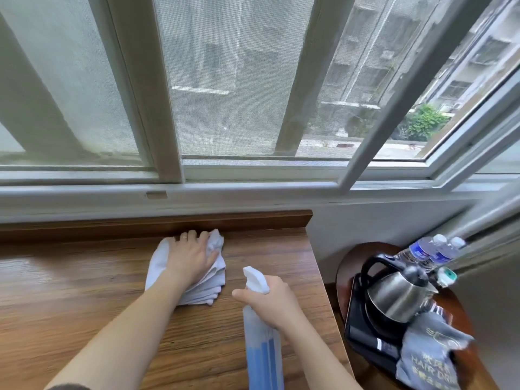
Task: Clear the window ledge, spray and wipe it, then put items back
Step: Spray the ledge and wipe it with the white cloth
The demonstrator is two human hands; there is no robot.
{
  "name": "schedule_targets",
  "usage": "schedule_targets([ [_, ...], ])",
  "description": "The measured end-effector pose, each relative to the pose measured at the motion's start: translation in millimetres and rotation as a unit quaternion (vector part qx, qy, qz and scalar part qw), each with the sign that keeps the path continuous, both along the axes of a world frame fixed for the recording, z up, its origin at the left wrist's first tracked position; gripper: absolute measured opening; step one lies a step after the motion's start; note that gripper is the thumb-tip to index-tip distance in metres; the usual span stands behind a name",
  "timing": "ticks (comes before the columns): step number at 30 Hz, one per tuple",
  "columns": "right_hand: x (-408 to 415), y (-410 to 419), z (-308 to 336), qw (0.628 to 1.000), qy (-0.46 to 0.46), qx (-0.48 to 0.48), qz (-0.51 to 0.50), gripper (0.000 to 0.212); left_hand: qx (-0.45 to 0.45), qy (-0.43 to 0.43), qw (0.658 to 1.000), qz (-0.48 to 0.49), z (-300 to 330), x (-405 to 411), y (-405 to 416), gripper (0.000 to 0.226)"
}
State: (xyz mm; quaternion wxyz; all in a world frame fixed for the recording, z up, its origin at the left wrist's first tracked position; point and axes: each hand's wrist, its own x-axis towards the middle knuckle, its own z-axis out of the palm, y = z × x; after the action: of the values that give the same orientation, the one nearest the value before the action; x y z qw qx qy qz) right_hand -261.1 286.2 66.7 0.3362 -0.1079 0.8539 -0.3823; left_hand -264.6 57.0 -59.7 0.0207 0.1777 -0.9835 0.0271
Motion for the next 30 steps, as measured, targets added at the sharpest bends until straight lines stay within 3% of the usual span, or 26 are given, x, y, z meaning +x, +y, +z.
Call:
schedule_targets([
  [15,2,32,7,0.999,-0.010,0.032,-0.007,0.035,0.007,0.054,0.998,0.010,-3,77,45,0.052],
  [21,9,42,11,0.999,-0.003,0.032,-0.001,0.061,0.001,0.055,0.998,0.025,-4,96,59,0.051],
  [30,11,40,20,0.998,-0.026,0.047,-0.027,0.048,0.007,0.060,0.998,0.012,-10,96,52,0.050],
])
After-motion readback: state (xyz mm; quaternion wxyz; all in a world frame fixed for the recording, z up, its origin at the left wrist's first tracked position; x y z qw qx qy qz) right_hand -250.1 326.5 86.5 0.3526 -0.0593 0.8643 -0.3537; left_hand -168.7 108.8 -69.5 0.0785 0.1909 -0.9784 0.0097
